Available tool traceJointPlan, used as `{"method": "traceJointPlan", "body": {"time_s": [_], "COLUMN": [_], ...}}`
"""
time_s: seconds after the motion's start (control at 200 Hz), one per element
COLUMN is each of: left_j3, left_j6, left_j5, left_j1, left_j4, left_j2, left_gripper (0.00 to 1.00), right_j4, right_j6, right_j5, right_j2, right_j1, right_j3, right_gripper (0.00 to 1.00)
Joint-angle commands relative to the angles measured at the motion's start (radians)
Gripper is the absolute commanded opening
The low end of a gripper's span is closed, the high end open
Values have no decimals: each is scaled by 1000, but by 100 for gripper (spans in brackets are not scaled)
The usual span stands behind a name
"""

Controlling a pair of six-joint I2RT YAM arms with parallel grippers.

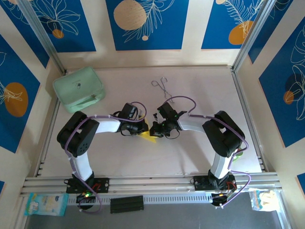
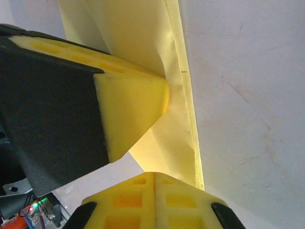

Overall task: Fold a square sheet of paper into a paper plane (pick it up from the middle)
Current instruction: Fourth fold the wing at the center of the table.

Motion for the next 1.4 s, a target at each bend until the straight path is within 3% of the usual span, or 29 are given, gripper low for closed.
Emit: {"method": "traceJointPlan", "body": {"time_s": [0.0,0.415,0.625,0.96,1.396], "left_j3": [-31,-13,8,110,258], "left_j6": [-2,3,30,168,363], "left_j5": [-42,-25,9,40,-63], "left_j1": [0,3,48,173,264], "left_j4": [-29,-26,-22,-122,-309], "left_j2": [24,25,30,124,172], "left_gripper": [6,6,9,13,14], "right_j4": [-15,-80,-142,-256,-279], "right_j6": [-2,-20,-52,-87,-93], "right_j5": [-12,31,70,174,227], "right_j2": [23,81,84,126,115], "right_j1": [3,0,-2,3,1], "right_j3": [1,-30,-36,-24,-46], "right_gripper": [5,4,4,3,3]}}
